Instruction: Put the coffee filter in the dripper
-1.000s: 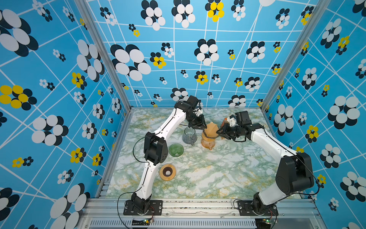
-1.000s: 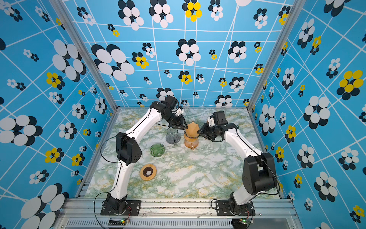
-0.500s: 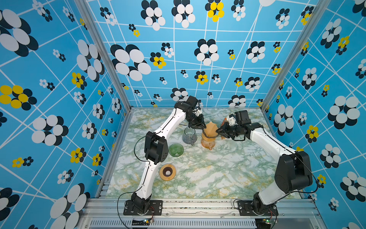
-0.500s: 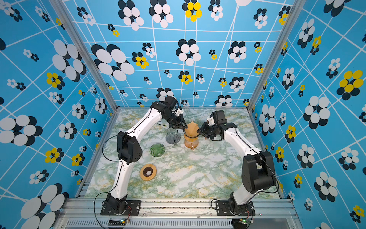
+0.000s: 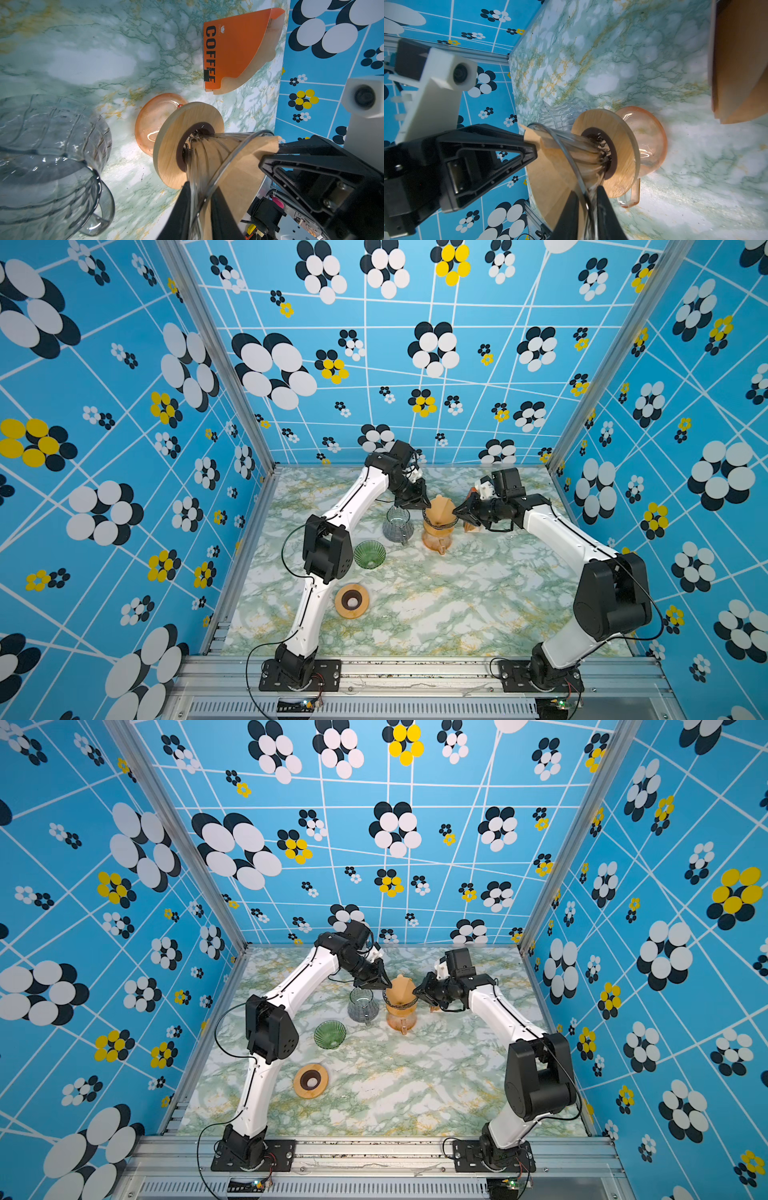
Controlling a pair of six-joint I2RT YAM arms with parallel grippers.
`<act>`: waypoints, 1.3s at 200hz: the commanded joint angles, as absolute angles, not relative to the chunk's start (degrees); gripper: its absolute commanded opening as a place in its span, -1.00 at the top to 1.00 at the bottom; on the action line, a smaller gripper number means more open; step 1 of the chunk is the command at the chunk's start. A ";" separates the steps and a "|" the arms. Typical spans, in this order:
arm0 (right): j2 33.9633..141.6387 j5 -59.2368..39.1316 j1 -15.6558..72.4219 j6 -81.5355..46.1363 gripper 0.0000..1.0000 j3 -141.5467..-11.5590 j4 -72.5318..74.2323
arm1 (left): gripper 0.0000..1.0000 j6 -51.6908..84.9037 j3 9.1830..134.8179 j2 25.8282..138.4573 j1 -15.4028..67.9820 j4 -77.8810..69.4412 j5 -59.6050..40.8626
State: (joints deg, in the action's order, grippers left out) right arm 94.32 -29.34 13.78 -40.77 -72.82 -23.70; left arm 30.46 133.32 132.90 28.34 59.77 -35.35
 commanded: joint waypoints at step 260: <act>91.76 -29.39 12.39 -36.10 0.22 -75.15 -29.35 | -0.15 26.16 140.46 131.08 26.60 66.40 -31.30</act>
State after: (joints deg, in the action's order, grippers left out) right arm 95.33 -30.55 12.67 -39.20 -74.74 -25.80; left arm 29.30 139.37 135.39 27.62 62.35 -34.72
